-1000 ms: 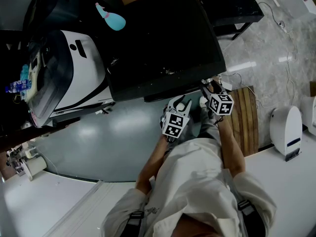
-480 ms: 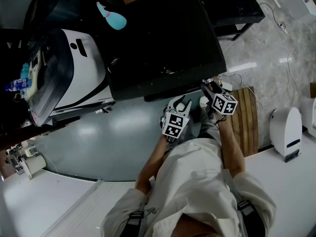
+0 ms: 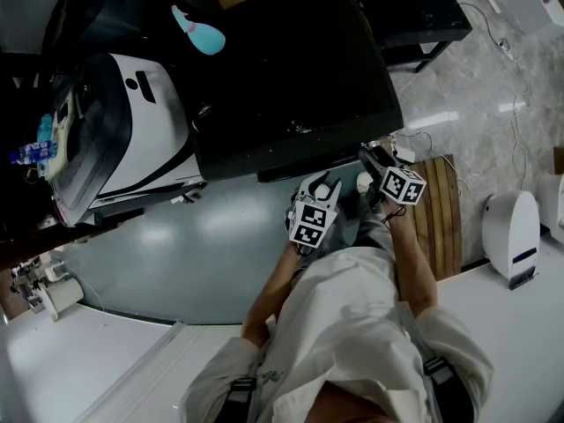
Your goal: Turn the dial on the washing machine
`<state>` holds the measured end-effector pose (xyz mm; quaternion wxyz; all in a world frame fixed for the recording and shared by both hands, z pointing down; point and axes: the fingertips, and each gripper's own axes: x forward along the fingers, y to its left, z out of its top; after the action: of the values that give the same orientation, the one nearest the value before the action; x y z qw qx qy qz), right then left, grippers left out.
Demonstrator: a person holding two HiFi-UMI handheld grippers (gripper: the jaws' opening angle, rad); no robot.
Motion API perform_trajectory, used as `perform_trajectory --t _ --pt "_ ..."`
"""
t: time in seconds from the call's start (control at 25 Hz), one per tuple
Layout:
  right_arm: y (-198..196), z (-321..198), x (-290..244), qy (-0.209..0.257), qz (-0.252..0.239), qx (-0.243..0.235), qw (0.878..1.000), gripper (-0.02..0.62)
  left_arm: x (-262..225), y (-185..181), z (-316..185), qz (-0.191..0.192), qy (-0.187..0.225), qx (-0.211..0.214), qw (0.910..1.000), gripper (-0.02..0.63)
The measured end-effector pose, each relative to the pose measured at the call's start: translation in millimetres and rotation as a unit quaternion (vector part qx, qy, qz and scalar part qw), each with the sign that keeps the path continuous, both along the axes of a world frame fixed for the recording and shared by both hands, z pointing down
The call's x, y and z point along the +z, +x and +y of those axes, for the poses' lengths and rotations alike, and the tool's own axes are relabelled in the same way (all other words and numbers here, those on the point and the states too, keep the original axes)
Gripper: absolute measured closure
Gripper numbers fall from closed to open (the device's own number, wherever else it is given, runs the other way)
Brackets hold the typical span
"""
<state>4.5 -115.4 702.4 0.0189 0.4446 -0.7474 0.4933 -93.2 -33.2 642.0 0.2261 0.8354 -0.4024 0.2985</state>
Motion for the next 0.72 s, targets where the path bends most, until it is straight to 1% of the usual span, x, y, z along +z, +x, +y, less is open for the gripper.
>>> perform_trajectory --t 0.72 --pt "-0.5 0.6 -2.8 -0.021 -0.078 0.036 0.996 0.324 -0.4 -0.7 2.5 -0.001 -0.001 -0.001 1.0 0.48"
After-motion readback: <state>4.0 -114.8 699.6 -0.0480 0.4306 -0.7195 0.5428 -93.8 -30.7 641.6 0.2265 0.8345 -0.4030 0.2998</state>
